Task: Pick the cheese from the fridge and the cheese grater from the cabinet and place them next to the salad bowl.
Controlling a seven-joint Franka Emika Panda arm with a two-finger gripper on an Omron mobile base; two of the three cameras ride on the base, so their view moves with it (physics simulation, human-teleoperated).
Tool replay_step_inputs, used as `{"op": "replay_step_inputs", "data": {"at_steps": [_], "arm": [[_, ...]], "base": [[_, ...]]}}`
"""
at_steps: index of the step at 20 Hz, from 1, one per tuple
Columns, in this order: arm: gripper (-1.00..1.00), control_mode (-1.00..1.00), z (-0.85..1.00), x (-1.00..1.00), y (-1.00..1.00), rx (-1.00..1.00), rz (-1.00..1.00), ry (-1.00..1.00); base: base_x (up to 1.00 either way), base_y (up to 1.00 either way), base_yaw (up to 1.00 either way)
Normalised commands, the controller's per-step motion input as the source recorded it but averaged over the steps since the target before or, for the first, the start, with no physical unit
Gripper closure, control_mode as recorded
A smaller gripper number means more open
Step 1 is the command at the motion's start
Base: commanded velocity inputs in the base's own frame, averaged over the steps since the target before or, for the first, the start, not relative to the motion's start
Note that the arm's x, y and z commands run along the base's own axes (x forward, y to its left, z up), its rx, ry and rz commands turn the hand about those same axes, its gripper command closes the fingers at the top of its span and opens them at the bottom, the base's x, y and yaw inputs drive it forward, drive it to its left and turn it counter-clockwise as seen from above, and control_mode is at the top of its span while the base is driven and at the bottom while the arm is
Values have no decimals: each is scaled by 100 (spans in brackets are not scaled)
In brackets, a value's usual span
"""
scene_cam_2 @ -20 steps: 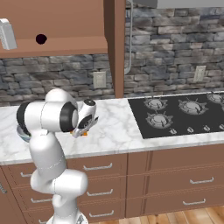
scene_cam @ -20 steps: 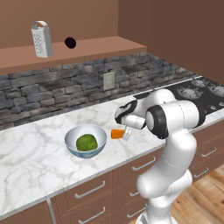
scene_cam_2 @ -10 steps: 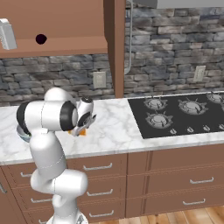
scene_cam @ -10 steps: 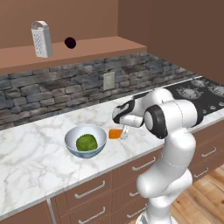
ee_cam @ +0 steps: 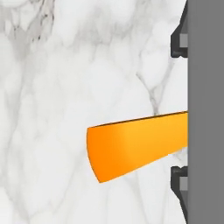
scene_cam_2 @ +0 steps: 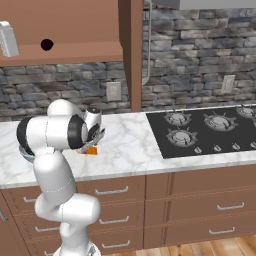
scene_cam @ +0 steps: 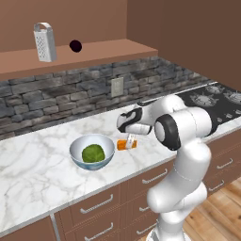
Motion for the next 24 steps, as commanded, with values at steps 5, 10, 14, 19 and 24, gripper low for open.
{"op": "replay_step_inputs", "data": {"at_steps": [5,10,14,19,24], "arm": [[-100,-100,72,-3,1,0,0,11],[-100,-100,68,-10,20,0,0,8],[-100,-100,68,-3,4,0,0,3],[-100,-100,73,-30,19,1,0,0],[-100,-100,82,-32,17,5,-1,0]], "base": [[0,0,0],[0,0,0],[0,0,0],[0,0,0],[0,0,0]]}}
